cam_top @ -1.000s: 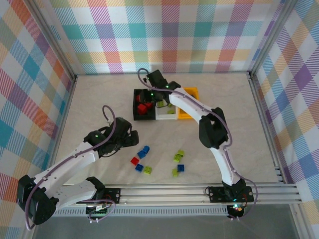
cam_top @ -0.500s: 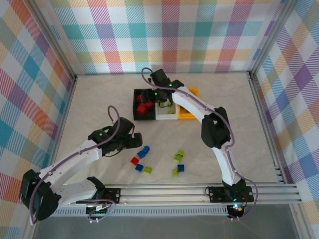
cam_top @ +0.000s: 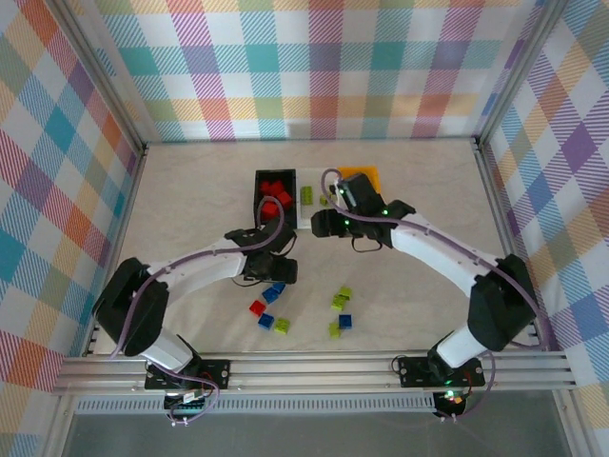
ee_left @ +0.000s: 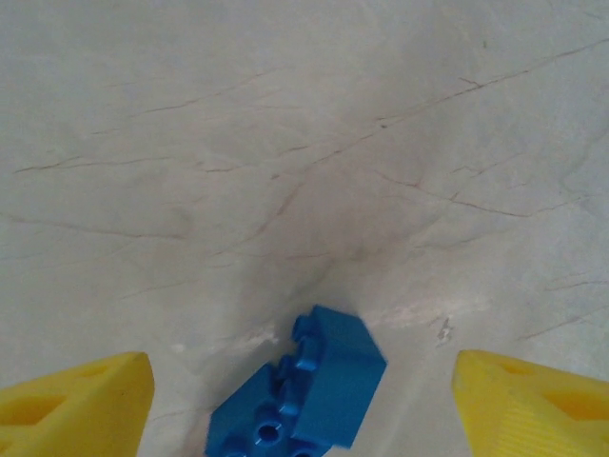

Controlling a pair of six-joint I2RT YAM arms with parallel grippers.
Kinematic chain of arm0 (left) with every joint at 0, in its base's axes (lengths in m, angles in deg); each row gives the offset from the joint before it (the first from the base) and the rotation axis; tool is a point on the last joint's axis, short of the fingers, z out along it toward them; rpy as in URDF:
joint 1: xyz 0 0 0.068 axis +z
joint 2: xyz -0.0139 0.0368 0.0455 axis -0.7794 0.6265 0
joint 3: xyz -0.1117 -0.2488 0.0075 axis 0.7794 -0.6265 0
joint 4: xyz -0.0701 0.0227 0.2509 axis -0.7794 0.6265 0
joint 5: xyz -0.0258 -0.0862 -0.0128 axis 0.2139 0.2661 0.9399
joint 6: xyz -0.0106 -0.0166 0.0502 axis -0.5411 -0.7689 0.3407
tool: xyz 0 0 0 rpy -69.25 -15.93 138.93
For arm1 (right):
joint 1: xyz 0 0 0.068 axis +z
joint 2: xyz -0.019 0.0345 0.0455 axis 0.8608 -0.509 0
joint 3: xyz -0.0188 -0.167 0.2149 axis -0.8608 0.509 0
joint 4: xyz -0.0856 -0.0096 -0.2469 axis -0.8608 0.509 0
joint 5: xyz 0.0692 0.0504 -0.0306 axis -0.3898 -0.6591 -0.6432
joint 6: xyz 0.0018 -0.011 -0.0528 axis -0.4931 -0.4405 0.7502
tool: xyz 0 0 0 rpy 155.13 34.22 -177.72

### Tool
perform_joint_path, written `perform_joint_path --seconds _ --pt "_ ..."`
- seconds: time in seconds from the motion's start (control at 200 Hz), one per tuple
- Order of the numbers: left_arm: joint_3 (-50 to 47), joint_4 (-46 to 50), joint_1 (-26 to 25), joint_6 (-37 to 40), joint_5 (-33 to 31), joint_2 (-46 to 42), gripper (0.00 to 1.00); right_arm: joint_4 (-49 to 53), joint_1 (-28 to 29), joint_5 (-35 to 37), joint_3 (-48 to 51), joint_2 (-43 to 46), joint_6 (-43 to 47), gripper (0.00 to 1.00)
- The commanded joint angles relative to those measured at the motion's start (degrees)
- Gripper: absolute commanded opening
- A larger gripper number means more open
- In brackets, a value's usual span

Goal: Sort the legos into containers by color

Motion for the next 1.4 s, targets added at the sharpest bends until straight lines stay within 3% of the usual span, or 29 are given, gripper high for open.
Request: perform_joint_path --seconds 0.0,0.235,0.56,0.75,0.94,1.17,1.395 --pt "2.6 1.3 -1.2 1.4 -1.1 3.6 0.71 -2.3 -0.8 1.3 3.8 4.4 -1.8 0.7" --pt "2.6 1.6 -3.2 0.8 -3.2 8.3 0.55 -2.5 -3.1 1.4 7.3 9.1 -2.5 0.71" --pt "3.9 1.3 -5.4 -0.3 -4.7 9.3 0.24 -2.6 -4.8 1.5 9.0 10.9 -3.0 0.72" --pt "8.2 2.2 -5.6 -0.6 -3.2 7.2 0.2 -2.7 -5.8 3.9 12.4 13.7 -4.7 0.73" --pt "22.5 2.2 -5.3 1.0 -2.9 11.9 0.2 -2.7 -6.8 5.4 17.5 18.3 -6.5 0.75" --pt "48.2 1.9 -3.3 2.9 -1.1 29.0 0.2 -0.9 -6.9 6.1 21.4 22.2 -7.3 0.75" --pt "72.3 7.2 -2.4 3.6 -5.9 44.6 0.2 0.1 -6.9 5.6 24.3 25.6 -7.6 0.76"
